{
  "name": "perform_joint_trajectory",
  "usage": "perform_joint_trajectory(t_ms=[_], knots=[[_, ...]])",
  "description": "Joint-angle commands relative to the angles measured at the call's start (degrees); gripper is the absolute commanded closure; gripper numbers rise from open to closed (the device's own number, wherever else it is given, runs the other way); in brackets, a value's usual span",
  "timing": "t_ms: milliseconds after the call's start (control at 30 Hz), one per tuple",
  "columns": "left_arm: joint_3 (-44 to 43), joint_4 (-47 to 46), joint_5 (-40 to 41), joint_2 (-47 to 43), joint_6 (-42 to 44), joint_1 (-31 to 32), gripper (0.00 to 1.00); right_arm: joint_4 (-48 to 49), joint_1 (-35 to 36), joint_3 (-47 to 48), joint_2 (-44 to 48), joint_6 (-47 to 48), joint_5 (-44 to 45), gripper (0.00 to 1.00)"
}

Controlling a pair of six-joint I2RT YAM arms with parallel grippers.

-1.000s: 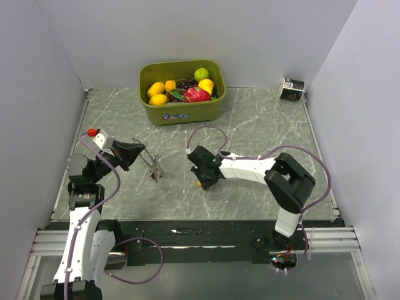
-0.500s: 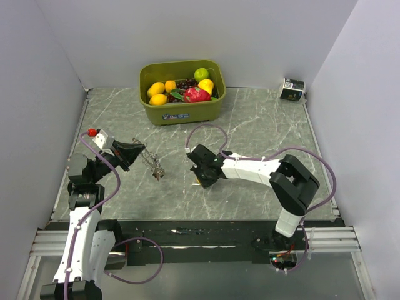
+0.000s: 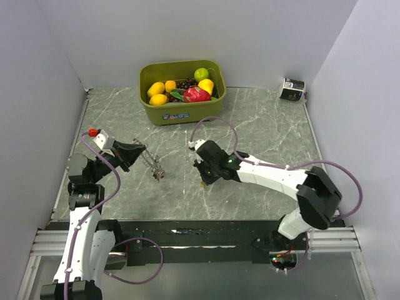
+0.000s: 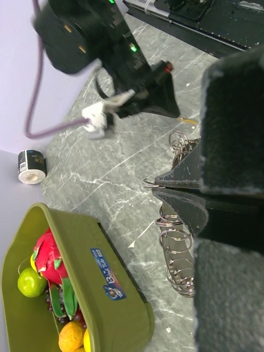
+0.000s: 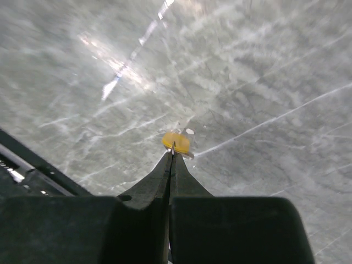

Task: Put the keys on the keyring

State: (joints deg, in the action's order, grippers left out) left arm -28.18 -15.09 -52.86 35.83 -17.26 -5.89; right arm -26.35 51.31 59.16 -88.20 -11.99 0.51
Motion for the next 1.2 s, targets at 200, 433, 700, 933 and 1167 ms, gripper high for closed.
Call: perform_joint_trajectory(t_ms=[200,433,700,933,1167], knots=[[-2.1,-2.4,-4.9,0.8,1.7,2.8,0.99,6.2,-1.7,-4.3,14.6,9.1,-3.4,1.00],[-3.2,-1.3,-9.9,2.5,3.3,7.3,0.99,13.0,-1.8,-10.4,25.0,10.7,-11.3,1.00],[-2.8,-4.9,-15.5,2.4,2.5,12.4,0.99,19.1,-2.1,-17.0,35.5,14.1,-23.4,1.00],[-1.7,-8.6,-17.6,1.1,0.5,14.3,0.99,22.4,-4.6,-19.4,42.8,14.4,-27.6,1.00],[-1.9,-8.4,-19.2,1.3,1.0,16.3,0.99,21.4,-6.4,-17.6,41.4,13.9,-30.0,1.00]])
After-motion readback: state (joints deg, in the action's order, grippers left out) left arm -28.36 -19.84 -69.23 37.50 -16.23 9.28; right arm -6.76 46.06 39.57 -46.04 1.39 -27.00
